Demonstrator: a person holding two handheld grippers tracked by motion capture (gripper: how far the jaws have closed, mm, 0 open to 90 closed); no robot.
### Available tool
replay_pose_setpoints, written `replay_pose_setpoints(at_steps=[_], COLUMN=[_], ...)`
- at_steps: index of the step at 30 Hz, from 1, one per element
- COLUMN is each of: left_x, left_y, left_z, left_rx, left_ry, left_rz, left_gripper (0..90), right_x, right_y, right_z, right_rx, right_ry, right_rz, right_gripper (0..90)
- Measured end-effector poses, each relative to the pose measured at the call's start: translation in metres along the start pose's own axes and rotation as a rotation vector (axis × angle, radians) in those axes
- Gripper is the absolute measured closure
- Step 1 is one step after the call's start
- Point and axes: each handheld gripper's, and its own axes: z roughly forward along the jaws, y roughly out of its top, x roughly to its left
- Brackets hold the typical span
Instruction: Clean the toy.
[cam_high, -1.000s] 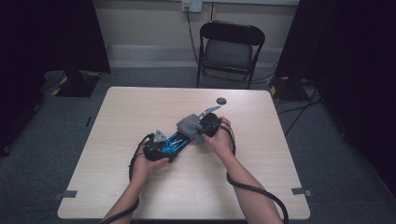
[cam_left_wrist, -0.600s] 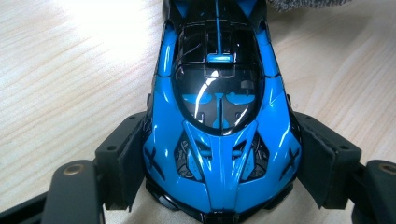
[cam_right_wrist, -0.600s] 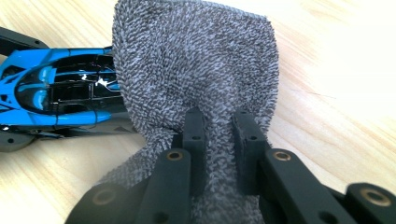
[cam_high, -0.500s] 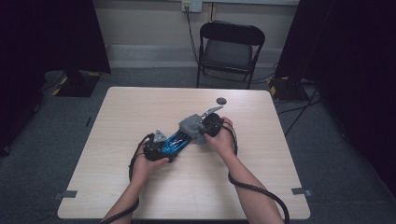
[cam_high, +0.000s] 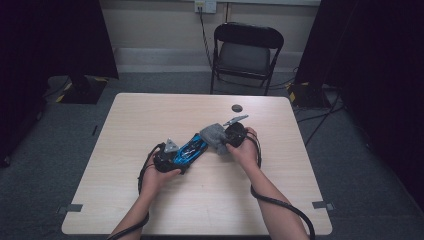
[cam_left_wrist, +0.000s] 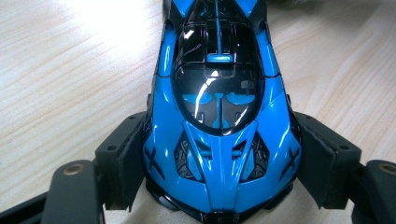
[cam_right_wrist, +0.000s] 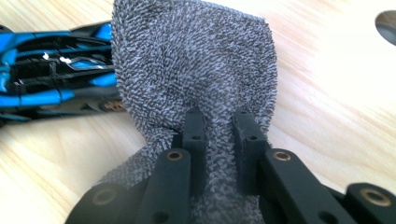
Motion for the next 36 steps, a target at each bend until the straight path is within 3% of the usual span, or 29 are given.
replay_pose_setpoints(at_steps=[7, 10, 18, 21, 26, 30, 33, 36], left_x=[0.0, 0.0, -0.001, 0.0, -0.001, 0.003, 0.006, 0.003], left_y=[0.0, 0.0, -0.001, -0.001, 0.0, 0.004, 0.011, 0.027], left_z=[0.0, 0.0, 0.0, -0.001, -0.007, -0.022, -0.039, -0.049], left_rx=[0.0, -0.001, 0.008, 0.022, 0.032, 0.015, -0.03, -0.076], left_ry=[0.0, 0.0, -0.005, 0.011, 0.001, -0.006, -0.025, -0.032], left_rz=[-0.001, -0.001, -0.006, 0.006, -0.004, -0.025, -0.05, -0.025], left_gripper=[25.5, 25.6, 22.7, 16.1, 15.9, 16.7, 18.0, 24.0], right_x=[-0.012, -0.012, -0.01, -0.01, -0.01, -0.009, -0.008, -0.006], right_y=[-0.017, -0.028, -0.055, -0.059, -0.058, -0.054, -0.053, -0.053], right_z=[-0.014, -0.019, -0.029, -0.03, -0.032, -0.033, -0.033, -0.032], right_rx=[-0.018, -0.024, -0.054, -0.06, -0.068, -0.072, -0.071, -0.067], right_ry=[0.001, -0.007, 0.003, 0.011, 0.015, 0.019, 0.01, 0.015], right_rz=[0.029, 0.022, 0.057, 0.066, 0.059, 0.056, 0.055, 0.055], right_gripper=[78.0, 78.0, 77.9, 77.8, 77.8, 77.8, 77.8, 77.8])
